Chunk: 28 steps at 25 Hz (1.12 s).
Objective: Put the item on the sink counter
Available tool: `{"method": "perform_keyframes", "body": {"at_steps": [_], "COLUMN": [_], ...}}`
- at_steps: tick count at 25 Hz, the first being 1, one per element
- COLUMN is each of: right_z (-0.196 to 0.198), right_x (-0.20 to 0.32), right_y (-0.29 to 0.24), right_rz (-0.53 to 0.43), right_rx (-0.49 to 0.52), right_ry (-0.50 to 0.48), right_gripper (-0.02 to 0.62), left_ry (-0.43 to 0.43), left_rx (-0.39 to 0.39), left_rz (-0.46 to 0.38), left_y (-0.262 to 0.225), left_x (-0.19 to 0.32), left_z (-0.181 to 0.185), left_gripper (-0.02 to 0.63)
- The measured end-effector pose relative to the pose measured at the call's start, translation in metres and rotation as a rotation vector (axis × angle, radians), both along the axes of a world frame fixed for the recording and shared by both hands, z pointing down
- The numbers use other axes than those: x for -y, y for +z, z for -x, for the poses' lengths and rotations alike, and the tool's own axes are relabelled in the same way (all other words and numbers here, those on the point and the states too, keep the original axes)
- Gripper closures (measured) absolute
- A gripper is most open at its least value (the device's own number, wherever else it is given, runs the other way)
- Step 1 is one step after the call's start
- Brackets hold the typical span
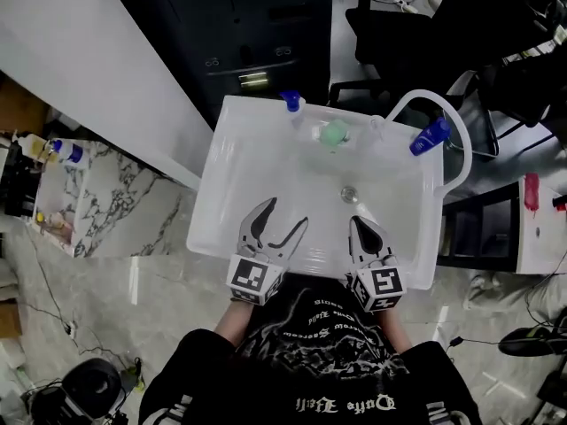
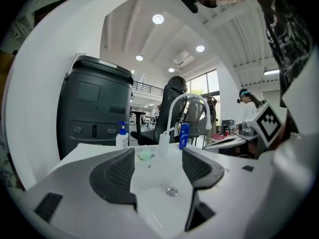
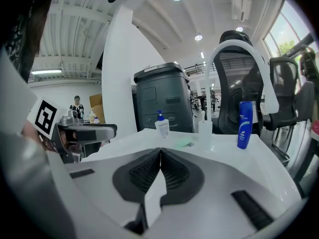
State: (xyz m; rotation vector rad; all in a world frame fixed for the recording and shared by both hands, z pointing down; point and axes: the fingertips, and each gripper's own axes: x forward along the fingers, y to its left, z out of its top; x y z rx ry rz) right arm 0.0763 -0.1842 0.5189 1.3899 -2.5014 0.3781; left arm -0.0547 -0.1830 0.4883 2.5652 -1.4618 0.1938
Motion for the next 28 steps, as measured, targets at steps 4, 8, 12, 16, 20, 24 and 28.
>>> {"method": "perform_keyframes", "body": {"at_steps": [4,8,12,16,20,24,28], "right_z": [0.002,0.002,0.001,0.001,0.004,0.007,0.017], "right_x": [-0.005,-0.005,-0.005,-0.007,-0.009,-0.009,-0.012], "right_y": [0.0,-0.005,-0.008,-0.008,-0.008,-0.007,-0.003], "right_rz": [-0.003,-0.02,-0.025,-0.023,-0.017,-0.009,0.011], "right_rx": [-0.01,-0.014,-0.019,-0.025,-0.018,-0.018,-0.028], "right_ry": [-0.024,-0.033,-0.039,-0.043,-0.055,-0.067,-0.114], "right_gripper": [0.595,0.596,0.597,0.597,0.597,0.597,0.597], "left_ry": [-0.024,-0.02,-0.006,0.017,0.022,0.049,0.055], "left_rx": [-0.017,-0.019,-0.037,-0.07,-0.066,-0.112,-0.14], "left_rz": [0.025,0.012,0.0,0.002,0.019,0.053,0.082], "left_y": [0.006,0.003,-0.001,-0.002,0.001,0.003,0.009], "left_x": [-0.01,-0.013,-0.016,-0.018,-0.019,-0.02,-0.02], "left_z": [-0.002,-0.005,-0.01,-0.015,-0.015,-0.018,-0.019], "left_gripper": [0.316,0.316,0.357,0.444,0.573,0.598,0.6]}}
